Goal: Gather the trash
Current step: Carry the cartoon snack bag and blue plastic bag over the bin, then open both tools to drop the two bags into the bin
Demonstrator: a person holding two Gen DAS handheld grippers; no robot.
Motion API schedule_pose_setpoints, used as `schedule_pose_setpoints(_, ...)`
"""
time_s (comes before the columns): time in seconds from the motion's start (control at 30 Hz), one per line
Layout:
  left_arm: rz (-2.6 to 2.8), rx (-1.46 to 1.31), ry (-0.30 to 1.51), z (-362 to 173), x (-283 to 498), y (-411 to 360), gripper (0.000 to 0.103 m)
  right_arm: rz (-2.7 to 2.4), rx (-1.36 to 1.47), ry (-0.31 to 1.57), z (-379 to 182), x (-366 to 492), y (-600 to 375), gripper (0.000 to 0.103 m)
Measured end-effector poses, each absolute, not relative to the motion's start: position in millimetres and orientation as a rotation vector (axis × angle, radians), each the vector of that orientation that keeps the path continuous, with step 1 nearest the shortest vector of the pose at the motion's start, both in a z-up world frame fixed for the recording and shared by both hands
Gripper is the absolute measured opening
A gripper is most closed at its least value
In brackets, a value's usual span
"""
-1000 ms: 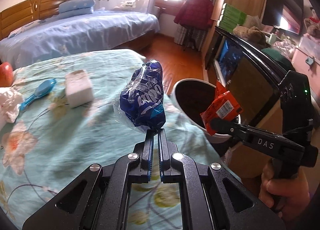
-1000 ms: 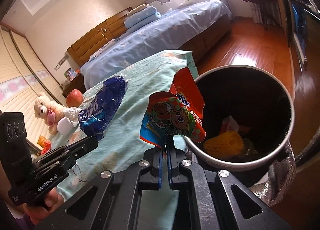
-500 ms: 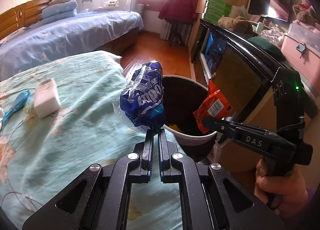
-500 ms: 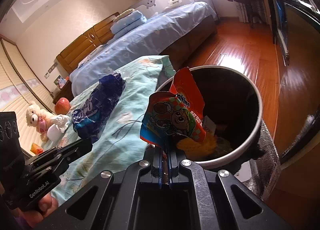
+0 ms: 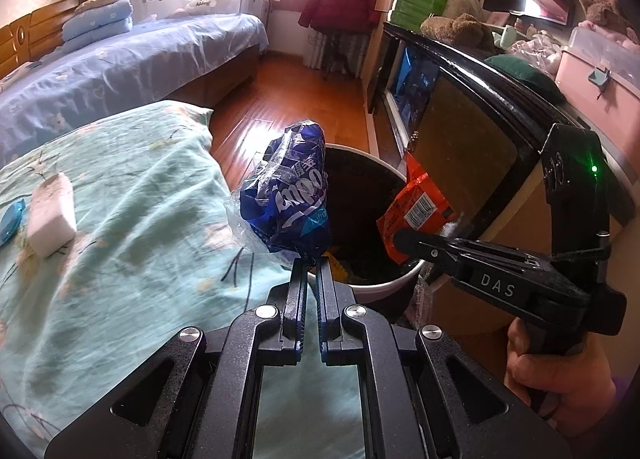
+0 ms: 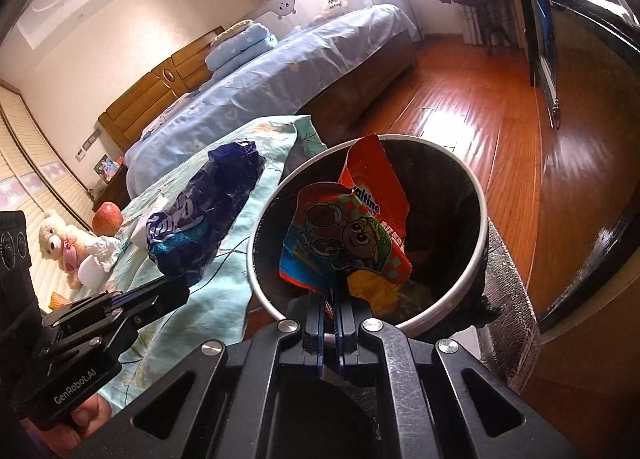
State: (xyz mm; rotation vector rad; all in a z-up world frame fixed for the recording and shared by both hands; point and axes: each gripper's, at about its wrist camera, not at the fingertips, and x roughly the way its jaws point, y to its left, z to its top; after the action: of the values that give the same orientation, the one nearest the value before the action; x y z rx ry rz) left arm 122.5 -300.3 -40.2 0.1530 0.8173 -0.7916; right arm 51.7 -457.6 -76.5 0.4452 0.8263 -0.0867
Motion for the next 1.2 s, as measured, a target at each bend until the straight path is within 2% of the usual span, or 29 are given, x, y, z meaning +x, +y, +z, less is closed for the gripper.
schedule_pose_setpoints(1.03,-0.848,0.155,0.927,-55.8,153.0,-333.6,0.004,-0.108,0.469,0.88,-92.2,81.5,-480.1,0.004)
schedule_pose_setpoints(1.1,-0.853,0.156,0.936,-56.1,153.4,-334.7,0.01,-0.109,0.486,0.883,-93.5,81.7,-482.5,0.009)
schedule_pose_setpoints(1.13,-0.849,0.156,0.938,-56.2,154.4,-333.9,0.018,-0.11,0.491,0.884,-93.6,82.1,-483.7,0.009)
schedule_pose_setpoints(1.17,-0.844,0.149,0.931,-55.4,153.6,-331.7,0.022,-0.112,0.495,0.881,-93.1,82.1,-483.8,0.01)
schedule_pose_setpoints(1.2,-0.838,0.144,0.929,-54.3,153.6,-330.5,0.022,-0.117,0.5,0.88,-92.4,81.6,-484.3,0.012)
